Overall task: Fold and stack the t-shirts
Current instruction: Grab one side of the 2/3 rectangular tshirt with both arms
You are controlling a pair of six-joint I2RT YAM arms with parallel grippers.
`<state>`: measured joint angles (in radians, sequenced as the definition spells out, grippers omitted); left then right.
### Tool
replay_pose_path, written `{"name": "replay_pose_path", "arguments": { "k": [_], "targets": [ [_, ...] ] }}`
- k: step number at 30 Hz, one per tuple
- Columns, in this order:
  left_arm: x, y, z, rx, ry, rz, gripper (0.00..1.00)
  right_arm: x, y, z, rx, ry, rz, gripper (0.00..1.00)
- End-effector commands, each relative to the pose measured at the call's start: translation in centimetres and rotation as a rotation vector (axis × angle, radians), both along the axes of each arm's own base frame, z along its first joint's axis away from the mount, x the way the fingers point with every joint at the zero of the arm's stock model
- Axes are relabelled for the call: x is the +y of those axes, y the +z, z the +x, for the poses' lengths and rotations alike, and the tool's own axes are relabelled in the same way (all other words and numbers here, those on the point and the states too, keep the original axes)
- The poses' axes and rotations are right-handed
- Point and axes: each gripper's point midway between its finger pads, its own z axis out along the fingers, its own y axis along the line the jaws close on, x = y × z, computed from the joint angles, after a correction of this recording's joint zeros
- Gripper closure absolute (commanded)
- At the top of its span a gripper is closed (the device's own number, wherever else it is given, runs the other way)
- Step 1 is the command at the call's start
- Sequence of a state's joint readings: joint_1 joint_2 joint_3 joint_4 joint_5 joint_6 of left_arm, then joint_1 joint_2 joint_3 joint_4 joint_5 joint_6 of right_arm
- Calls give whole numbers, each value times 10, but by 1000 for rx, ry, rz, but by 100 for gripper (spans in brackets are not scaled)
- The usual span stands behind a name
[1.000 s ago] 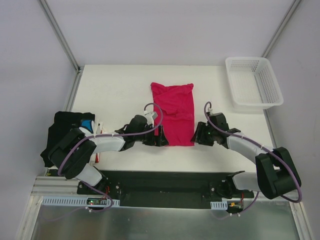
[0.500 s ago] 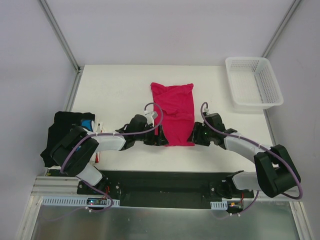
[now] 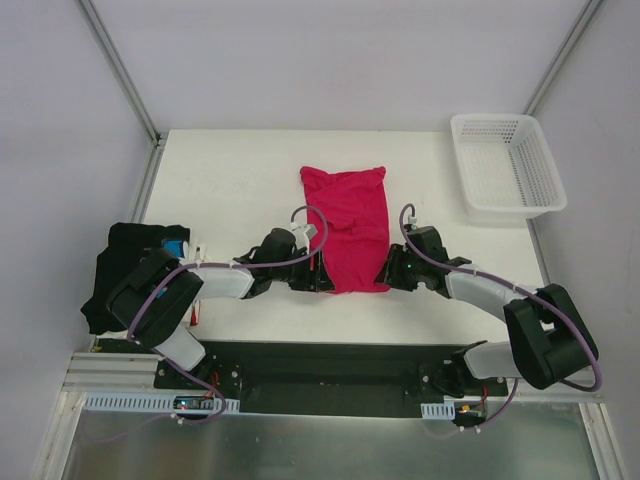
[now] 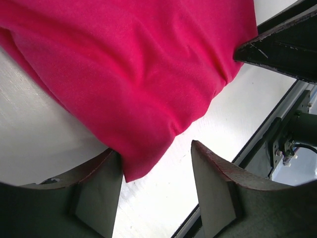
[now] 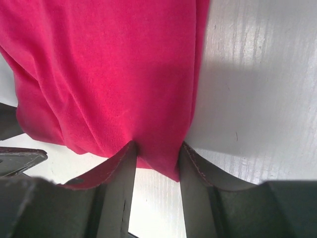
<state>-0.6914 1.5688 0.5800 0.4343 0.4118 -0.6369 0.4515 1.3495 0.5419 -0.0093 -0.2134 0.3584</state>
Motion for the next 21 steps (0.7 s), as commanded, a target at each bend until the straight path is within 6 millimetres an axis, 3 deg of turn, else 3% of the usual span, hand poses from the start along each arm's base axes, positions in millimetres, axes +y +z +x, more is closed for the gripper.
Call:
{"name": "replay_pose_path", "arguments": {
  "k": [1, 7, 15, 21],
  "targets": [
    [4, -8, -5, 34, -22, 20, 46, -11, -20, -16, 68, -7, -65, 60],
    [3, -8, -6, 39, -30, 23, 46, -11, -23, -17, 74, -4, -66, 67],
    [5, -7, -6, 55, -48, 54, 34, -12, -22, -18, 61, -6, -63, 74],
    [5, -11, -7, 79, -47, 76, 44, -13, -18, -17, 46, -7, -62, 75]
  ]
}}
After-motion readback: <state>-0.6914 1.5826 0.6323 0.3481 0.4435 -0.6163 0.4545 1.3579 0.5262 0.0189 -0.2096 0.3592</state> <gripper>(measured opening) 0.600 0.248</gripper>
